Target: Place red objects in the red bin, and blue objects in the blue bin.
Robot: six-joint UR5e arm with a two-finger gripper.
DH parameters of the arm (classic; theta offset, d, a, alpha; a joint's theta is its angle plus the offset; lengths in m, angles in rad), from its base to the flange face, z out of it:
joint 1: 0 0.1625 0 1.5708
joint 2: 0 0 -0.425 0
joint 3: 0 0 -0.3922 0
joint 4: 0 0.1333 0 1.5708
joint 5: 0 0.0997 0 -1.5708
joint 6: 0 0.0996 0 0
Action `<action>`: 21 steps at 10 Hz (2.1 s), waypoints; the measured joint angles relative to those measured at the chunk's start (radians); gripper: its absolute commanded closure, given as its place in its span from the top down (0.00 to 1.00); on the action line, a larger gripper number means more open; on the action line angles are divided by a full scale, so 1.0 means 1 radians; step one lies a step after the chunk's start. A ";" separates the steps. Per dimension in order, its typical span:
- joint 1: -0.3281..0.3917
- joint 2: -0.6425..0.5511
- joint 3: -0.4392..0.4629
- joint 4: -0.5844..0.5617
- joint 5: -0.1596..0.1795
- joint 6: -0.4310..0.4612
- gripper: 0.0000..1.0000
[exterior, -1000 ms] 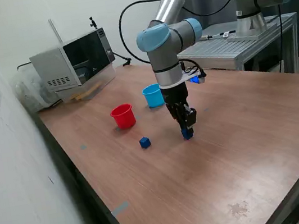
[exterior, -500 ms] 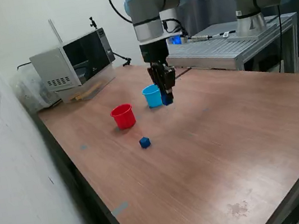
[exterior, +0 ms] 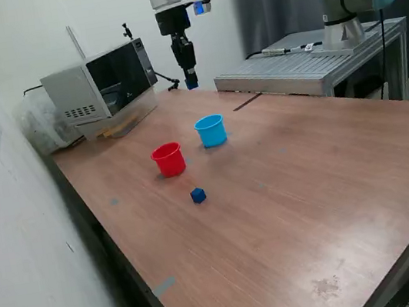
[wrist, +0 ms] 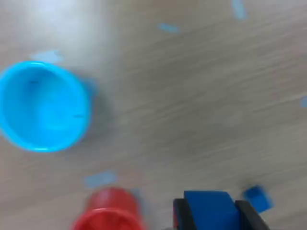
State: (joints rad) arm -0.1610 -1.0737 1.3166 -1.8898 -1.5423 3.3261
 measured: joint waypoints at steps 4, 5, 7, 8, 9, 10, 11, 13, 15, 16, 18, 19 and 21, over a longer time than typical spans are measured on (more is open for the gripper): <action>-0.143 -0.041 0.119 0.002 -0.043 -0.064 0.00; -0.156 -0.043 0.159 -0.013 -0.047 -0.075 0.00; -0.163 -0.045 0.230 -0.051 -0.049 -0.086 0.00; -0.162 -0.043 0.251 -0.071 -0.049 -0.088 0.00; -0.160 -0.038 0.266 -0.090 -0.049 -0.089 0.00; -0.159 -0.032 0.276 -0.110 -0.048 -0.090 0.00; -0.158 -0.024 0.281 -0.130 -0.048 -0.090 0.00; -0.156 -0.008 0.280 -0.153 -0.048 -0.091 0.00; -0.155 0.010 0.278 -0.160 -0.049 -0.102 1.00; -0.155 0.016 0.278 -0.160 -0.050 -0.112 1.00; -0.155 0.020 0.278 -0.159 -0.050 -0.122 1.00; -0.154 0.021 0.278 -0.158 -0.050 -0.123 1.00; -0.151 0.022 0.267 -0.156 -0.048 -0.125 1.00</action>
State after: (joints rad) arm -0.3122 -1.0516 1.5836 -2.0461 -1.5902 3.2009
